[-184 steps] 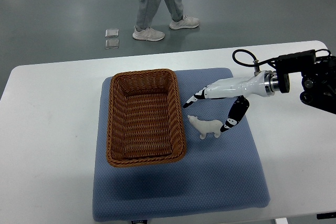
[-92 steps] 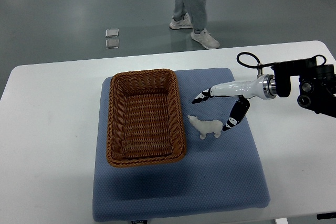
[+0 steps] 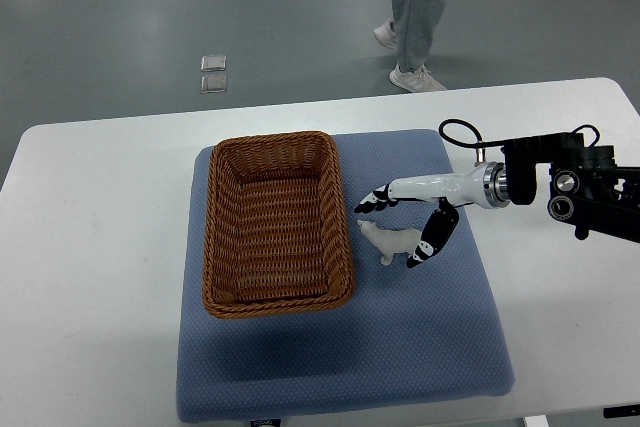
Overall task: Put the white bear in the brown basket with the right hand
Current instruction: 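Lower the right hand onto the polar bear and close fingers around it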
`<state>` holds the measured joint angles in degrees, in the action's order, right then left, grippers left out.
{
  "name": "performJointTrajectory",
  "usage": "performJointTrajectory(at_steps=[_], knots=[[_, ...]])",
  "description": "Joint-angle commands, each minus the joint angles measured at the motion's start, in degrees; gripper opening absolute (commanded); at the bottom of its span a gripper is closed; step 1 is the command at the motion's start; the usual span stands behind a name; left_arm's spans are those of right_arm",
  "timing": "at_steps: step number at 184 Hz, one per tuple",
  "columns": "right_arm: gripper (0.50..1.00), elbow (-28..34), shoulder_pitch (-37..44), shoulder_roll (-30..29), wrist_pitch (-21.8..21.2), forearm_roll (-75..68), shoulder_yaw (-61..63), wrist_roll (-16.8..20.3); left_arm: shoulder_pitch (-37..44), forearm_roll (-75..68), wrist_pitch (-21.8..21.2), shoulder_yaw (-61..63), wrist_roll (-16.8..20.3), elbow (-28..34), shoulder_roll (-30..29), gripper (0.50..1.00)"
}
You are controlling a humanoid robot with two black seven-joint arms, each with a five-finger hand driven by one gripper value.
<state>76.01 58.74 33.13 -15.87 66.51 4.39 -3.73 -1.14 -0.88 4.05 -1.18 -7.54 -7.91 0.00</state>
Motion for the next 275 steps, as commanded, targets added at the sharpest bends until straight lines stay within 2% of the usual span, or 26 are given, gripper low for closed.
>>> performJointTrajectory(at_steps=[1, 23, 34, 65, 86, 95, 136, 152, 184, 194, 201, 275], knots=[[0.907, -0.24, -0.21, -0.70, 0.84, 0.28, 0.00, 0.03, 0.00, 0.00, -0.01, 0.03, -0.02, 0.00, 0.00, 1.000], [0.895, -0.51, -0.73, -1.93, 1.80, 2.39, -0.17, -0.05, 0.00, 0.00, -0.01, 0.03, -0.02, 0.00, 0.00, 1.000], [0.870, -1.03, -1.52, -2.28, 2.07, 5.20, -0.09, -0.14, 0.00, 0.00, -0.01, 0.03, -0.02, 0.00, 0.00, 1.000], [0.860, -1.39, -1.79, -2.63, 2.68, 6.61, -0.08, -0.40, 0.00, 0.00, -0.01, 0.03, -0.02, 0.00, 0.00, 1.000], [0.829, -1.48, -1.70, -2.55, 2.77, 6.79, 0.00, -0.58, 0.00, 0.00, -0.01, 0.03, -0.02, 0.00, 0.00, 1.000], [0.791, -1.48, -1.70, -2.46, 2.77, 6.79, 0.09, -0.67, 0.00, 0.00, -0.01, 0.03, -0.02, 0.00, 0.00, 1.000], [0.754, -1.65, -1.61, -2.11, 2.68, 6.43, 0.36, -0.76, 0.00, 0.00, -0.01, -0.05, -0.02, 0.00, 0.00, 1.000], [0.703, -1.65, -1.61, -2.11, 2.51, 6.43, 0.44, -1.20, 0.00, 0.00, -0.01, -0.05, -0.02, 0.00, 0.00, 1.000], [0.550, -1.65, -1.70, -2.28, 1.98, 6.43, 0.44, -1.81, 0.00, 0.00, -0.01, 0.03, -0.02, 0.00, 0.00, 1.000], [0.533, -1.65, -1.70, -2.19, 1.89, 6.43, 0.44, -2.07, 0.00, 0.00, -0.01, 0.03, -0.02, 0.00, 0.00, 1.000], [0.502, -1.65, -1.70, -2.11, 1.80, 6.43, 0.44, -2.51, 0.00, 0.00, -0.01, 0.03, -0.02, 0.00, 0.00, 1.000], [0.500, -1.65, -0.30, 0.27, 1.54, 5.82, 0.88, -2.87, 0.00, 0.00, -0.01, 0.03, -0.02, 0.00, 0.00, 1.000]])
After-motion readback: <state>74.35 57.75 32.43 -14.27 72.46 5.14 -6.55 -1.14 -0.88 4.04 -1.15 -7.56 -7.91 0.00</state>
